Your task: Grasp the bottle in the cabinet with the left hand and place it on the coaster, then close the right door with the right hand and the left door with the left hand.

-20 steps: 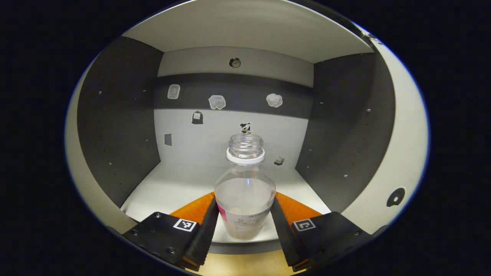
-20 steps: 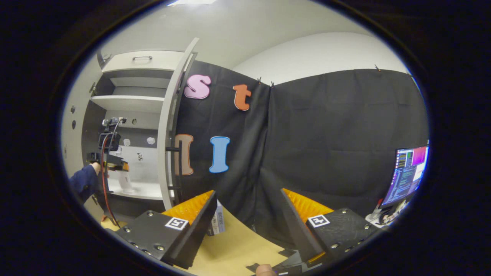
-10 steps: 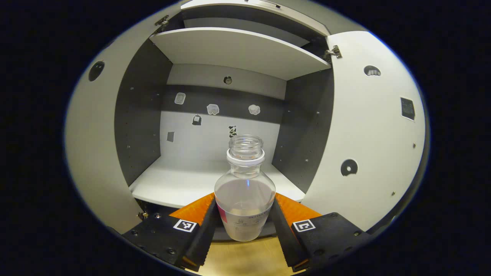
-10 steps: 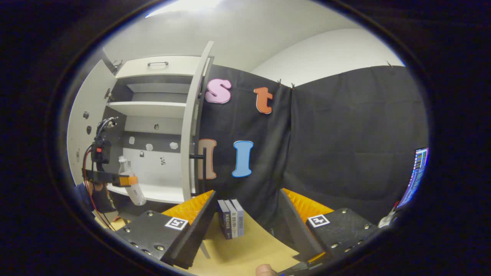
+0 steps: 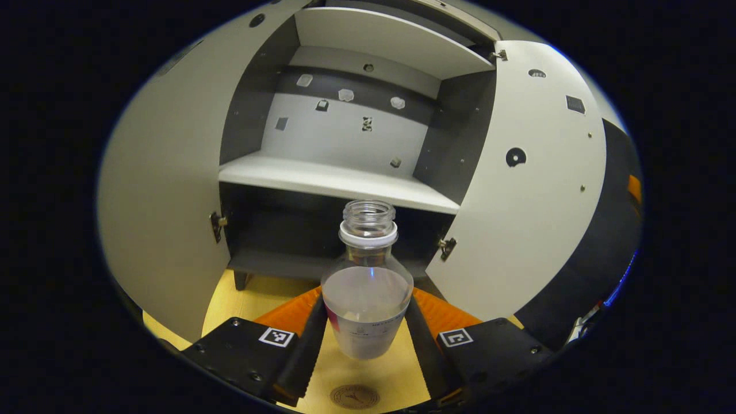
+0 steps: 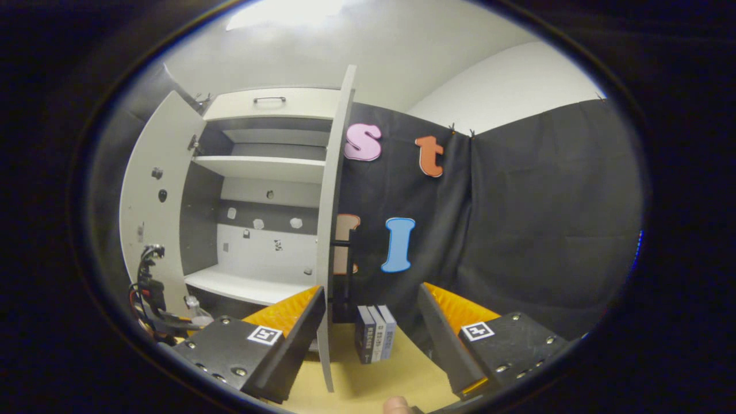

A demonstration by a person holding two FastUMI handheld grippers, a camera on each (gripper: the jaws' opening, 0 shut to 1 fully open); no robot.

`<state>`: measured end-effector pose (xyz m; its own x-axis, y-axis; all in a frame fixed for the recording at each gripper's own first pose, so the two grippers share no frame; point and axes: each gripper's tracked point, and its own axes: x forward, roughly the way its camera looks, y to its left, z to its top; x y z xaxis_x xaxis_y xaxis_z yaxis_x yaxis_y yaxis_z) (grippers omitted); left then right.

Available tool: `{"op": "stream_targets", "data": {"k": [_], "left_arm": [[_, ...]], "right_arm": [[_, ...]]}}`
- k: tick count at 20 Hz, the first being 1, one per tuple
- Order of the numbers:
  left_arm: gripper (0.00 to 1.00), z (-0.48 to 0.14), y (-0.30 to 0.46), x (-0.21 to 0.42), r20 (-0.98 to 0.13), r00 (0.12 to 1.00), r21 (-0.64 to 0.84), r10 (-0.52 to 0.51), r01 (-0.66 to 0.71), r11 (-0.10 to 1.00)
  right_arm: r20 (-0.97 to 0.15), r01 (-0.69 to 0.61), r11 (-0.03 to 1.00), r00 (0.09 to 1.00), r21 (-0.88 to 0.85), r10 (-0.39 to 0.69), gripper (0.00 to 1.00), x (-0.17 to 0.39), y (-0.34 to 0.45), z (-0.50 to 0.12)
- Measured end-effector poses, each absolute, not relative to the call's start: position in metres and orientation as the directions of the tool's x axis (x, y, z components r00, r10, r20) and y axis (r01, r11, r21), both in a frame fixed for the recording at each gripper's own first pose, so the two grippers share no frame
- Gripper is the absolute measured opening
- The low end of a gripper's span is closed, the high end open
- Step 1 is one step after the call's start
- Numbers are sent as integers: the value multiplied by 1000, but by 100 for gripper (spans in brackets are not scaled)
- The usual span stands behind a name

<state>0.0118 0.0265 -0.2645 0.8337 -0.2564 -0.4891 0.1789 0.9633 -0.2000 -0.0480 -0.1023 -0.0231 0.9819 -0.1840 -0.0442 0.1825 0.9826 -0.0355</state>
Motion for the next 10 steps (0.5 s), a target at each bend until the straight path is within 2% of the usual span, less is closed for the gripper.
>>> {"op": "stream_targets", "data": {"k": [10], "left_arm": [[77, -352, 26, -54, -547, 766, -301, -337, 196, 933]], "right_arm": [[-45, 207, 977, 977, -49, -209, 98, -47, -120, -28]]}}
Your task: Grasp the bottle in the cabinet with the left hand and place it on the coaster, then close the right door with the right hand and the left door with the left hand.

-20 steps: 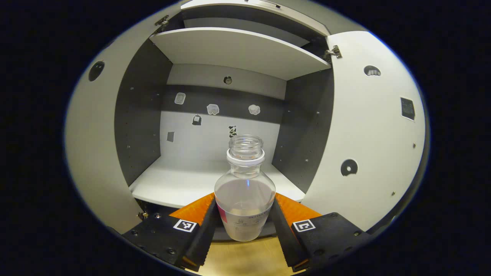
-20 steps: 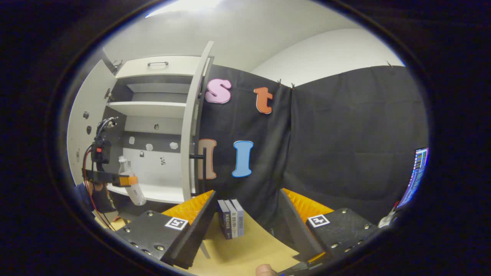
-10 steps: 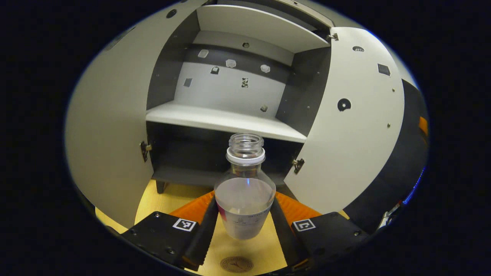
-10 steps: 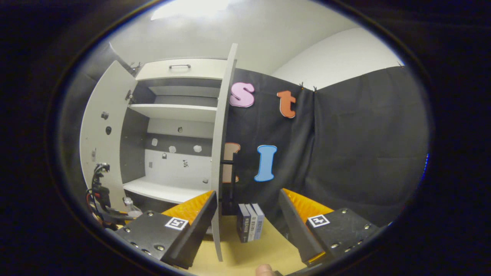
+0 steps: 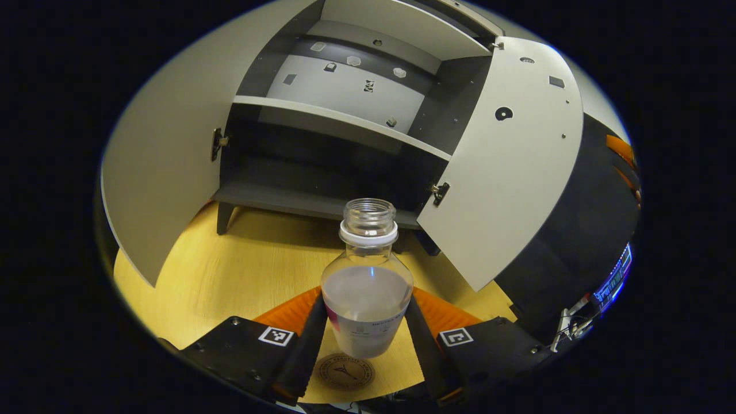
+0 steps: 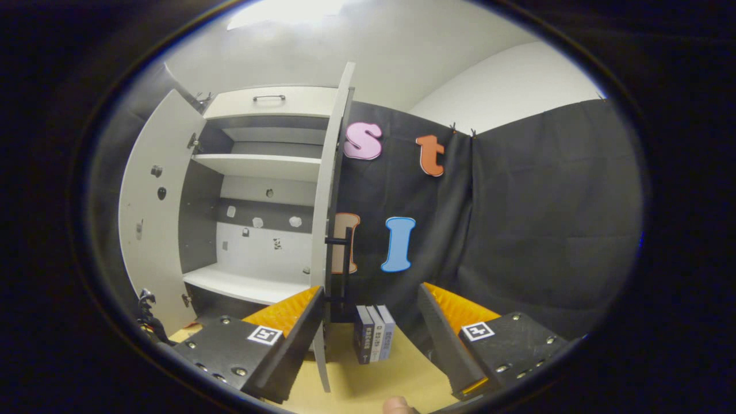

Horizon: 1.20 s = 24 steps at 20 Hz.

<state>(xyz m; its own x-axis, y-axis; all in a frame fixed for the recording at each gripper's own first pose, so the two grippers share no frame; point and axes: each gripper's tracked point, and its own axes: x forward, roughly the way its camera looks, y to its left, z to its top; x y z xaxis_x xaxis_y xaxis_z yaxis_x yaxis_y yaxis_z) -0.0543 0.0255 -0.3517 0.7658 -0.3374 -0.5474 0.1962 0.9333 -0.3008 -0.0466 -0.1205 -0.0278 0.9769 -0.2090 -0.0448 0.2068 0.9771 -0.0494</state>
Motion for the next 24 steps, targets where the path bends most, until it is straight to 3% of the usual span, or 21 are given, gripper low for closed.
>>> {"op": "stream_targets", "data": {"k": [10, 16, 17, 24], "left_arm": [[78, -406, 25, -96, -629, 708, -244, -322, 213, 946], [79, -412, 26, -101, -634, 716, -188, -293, 224, 956], [80, -414, 26, -103, -641, 712, -180, -284, 221, 959], [81, -417, 26, -107, -661, 695, -163, -283, 235, 958]], "right_arm": [[-56, 277, 960, 959, -40, -279, 98, -49, -145, -34], [-71, 259, 965, 963, -32, -261, 98, -39, -138, -43], [-72, 257, 966, 963, -30, -258, 94, -37, -138, -44], [-87, 244, 970, 966, -7, -244, 98, -30, -134, -53]]}}
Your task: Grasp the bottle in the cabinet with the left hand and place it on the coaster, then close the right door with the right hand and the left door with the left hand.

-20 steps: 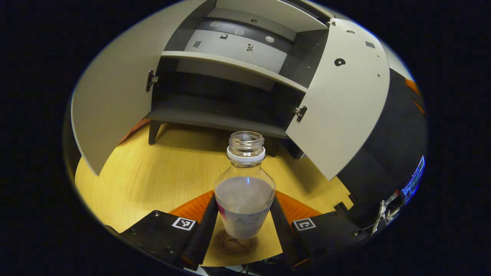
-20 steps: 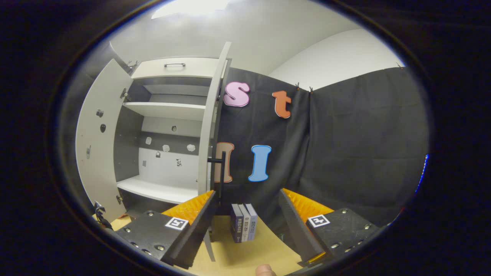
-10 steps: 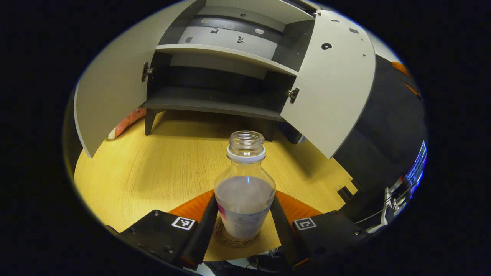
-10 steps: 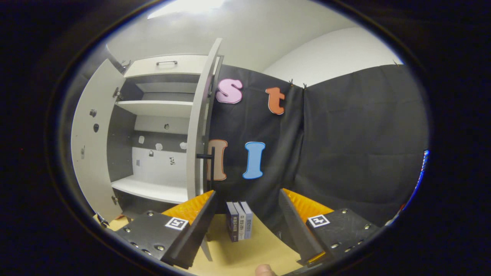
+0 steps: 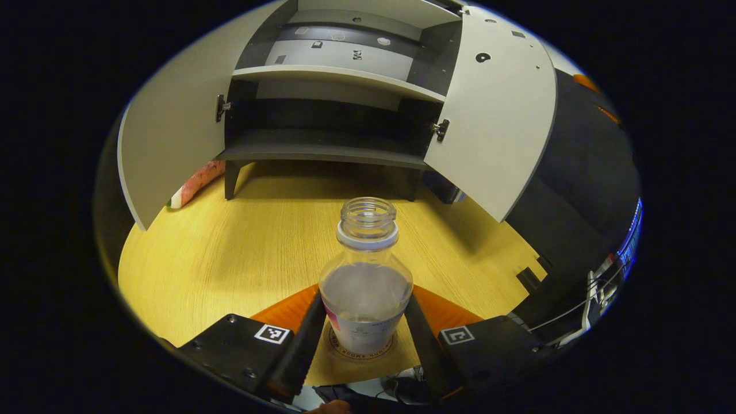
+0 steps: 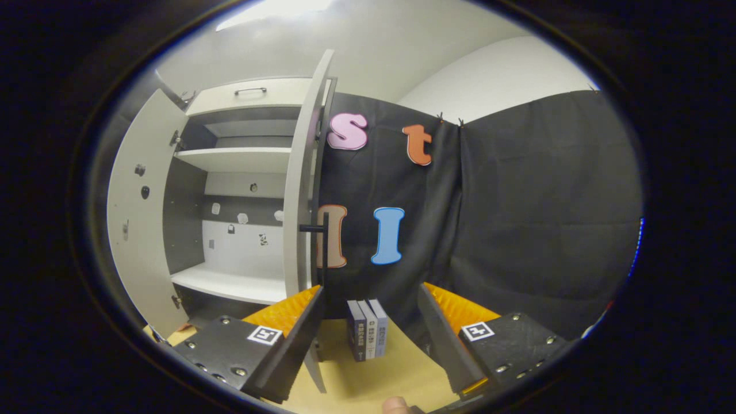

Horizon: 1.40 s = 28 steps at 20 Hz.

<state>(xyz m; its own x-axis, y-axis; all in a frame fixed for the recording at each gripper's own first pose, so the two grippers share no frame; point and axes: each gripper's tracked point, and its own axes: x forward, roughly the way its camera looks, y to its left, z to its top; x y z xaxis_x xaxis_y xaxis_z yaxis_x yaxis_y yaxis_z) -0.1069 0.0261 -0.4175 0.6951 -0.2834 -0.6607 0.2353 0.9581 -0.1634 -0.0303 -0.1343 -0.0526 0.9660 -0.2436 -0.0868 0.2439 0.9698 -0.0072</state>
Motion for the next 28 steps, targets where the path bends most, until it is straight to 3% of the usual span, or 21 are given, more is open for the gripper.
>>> {"op": "stream_targets", "data": {"k": [5, 28], "left_arm": [[82, -422, 28, -114, -701, 658, -145, -275, 245, 959], [85, -374, 17, -111, -642, 715, -99, -276, 280, 955]], "right_arm": [[-87, 235, 972, 968, -15, -235, 98, -29, -132, -54], [-112, 228, 974, 968, 6, -226, 98, -32, -132, -68]]}}
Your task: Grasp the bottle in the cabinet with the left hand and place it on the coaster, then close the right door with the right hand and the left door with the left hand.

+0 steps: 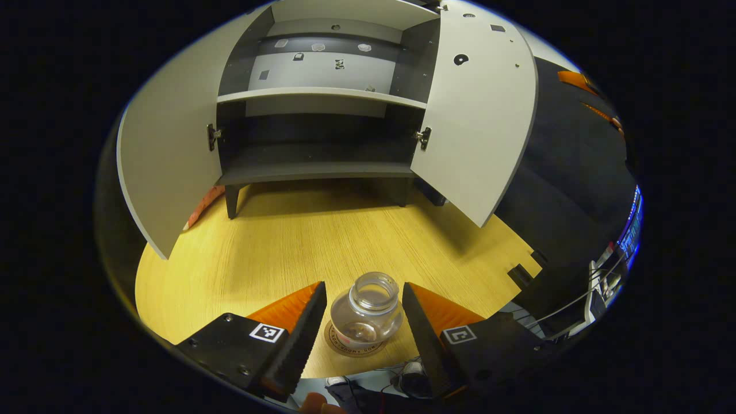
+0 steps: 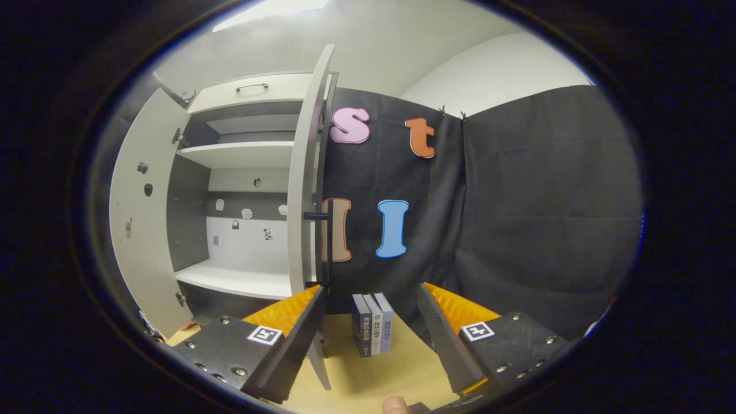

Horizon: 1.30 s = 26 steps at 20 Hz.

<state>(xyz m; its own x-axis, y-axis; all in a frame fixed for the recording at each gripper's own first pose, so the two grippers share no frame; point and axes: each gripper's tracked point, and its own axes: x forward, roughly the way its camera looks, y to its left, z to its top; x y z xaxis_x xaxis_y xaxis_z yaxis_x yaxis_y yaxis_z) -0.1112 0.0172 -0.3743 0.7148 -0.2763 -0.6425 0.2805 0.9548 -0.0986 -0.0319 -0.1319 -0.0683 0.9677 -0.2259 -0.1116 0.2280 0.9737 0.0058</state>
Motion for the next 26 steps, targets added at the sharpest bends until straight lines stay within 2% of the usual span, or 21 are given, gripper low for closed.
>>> {"op": "stream_targets", "data": {"k": [3, 4, 8, 9, 10, 15, 16, 19, 22, 24, 26], "left_arm": [[85, -364, 14, -107, -623, 728, -108, -287, 283, 953], [85, -361, 14, -106, -618, 732, -111, -289, 282, 953], [85, -347, 13, -101, -599, 746, -120, -291, 276, 954], [85, -342, 12, -100, -590, 752, -120, -292, 276, 954], [85, -336, 12, -98, -581, 761, -118, -290, 274, 955], [85, -282, 12, -73, -481, 834, -113, -268, 244, 963], [85, -270, 12, -67, -458, 849, -116, -262, 236, 965], [85, -238, 18, -51, -408, 884, -77, -227, 215, 974], [96, -201, 23, -36, -334, 924, -23, -187, 190, 982], [97, -180, 26, -30, -284, 945, -6, -160, 165, 986], [97, -159, 25, -27, -237, 960, -2, -147, 151, 989]], "right_arm": [[-112, 228, 974, 968, 10, -226, 98, -32, -132, -69], [-112, 230, 973, 967, 10, -227, 94, -32, -132, -69], [-113, 229, 973, 967, 14, -226, 94, -32, -132, -69], [-113, 230, 973, 967, 13, -227, 98, -31, -132, -69], [-113, 230, 973, 967, 12, -227, 94, -32, -132, -69], [-114, 228, 974, 968, 12, -225, 94, -31, -130, -69], [-115, 224, 974, 968, 11, -222, 98, -31, -129, -69], [-113, 217, 976, 970, 3, -215, 98, -29, -128, -68], [-109, 217, 976, 970, 8, -215, 98, -27, -128, -65], [-107, 215, 977, 971, 15, -212, 94, -26, -127, -64], [-107, 209, 978, 973, 14, -206, 98, -25, -125, -64]]}}
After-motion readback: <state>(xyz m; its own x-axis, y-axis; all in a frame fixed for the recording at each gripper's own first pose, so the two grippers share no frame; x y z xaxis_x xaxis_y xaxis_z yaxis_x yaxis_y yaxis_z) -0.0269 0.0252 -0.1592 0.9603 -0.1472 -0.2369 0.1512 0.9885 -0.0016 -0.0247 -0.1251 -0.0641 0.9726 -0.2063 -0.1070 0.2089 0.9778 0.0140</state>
